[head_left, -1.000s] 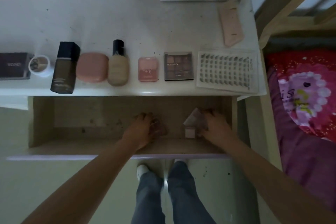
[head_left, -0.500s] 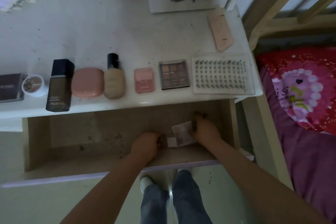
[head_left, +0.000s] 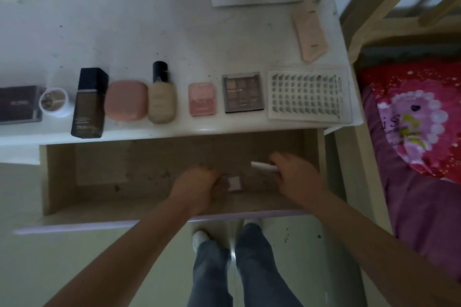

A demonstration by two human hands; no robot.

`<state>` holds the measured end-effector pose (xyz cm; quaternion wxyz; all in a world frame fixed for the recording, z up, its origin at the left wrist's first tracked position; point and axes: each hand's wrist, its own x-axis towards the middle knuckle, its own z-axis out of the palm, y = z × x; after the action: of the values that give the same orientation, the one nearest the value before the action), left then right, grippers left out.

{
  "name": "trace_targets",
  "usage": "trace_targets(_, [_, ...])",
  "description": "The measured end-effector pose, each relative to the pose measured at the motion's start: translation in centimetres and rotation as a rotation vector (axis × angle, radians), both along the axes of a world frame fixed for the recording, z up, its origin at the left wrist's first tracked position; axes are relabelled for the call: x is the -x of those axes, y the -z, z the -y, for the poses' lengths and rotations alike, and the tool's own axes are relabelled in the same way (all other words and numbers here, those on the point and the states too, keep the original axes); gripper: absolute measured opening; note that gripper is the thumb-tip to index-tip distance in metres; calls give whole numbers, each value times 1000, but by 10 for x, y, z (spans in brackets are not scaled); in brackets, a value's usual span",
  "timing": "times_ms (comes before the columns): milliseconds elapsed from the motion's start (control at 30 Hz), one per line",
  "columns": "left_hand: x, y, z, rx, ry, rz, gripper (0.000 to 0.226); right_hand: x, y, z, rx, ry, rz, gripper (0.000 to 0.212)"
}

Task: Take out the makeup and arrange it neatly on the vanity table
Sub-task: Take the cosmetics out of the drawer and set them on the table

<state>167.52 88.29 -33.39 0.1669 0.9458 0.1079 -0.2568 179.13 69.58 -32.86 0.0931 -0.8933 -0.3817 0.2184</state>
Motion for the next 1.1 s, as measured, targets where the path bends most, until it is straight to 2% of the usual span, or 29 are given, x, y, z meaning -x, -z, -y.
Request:
trace_targets(133, [-19,-57,-11,81,-57,236,17,-26,-69,6,-429,-15,105,23])
trace_targets(267, [-72,-106,-26,239,-274,534,22,-84,-115,-25,-625,345,-121,25])
trace_targets(333, [-110,-116,-34,244,-378,599,25,-123,-119,-47,-619,387,-91,25])
trace_targets(433, [-164,-115,-47,315,-539,515,38,-170,-115,-87,-513,354,-30,28])
trace_targets(600, [-212,-97,-64,245,-623,391,38,-208,-84,-121,-377,288,-76,28])
trace_targets(767, [-226,-72,-74,208,-647,273,36,-209,-59,-131,-273,350,96,32])
trace_targets(833, [-232,-67,-75,215,-686,305,35,-203,-53,-134,-240,337,188,33])
trace_targets(1000, [-237,-52,-68,0,-639,434,32,-190,-44,-136,-171,272,307,27])
trace_targets(1100, [-226,-53,-69,4,-628,509,35,-185,-48,-132,-257,254,307,31])
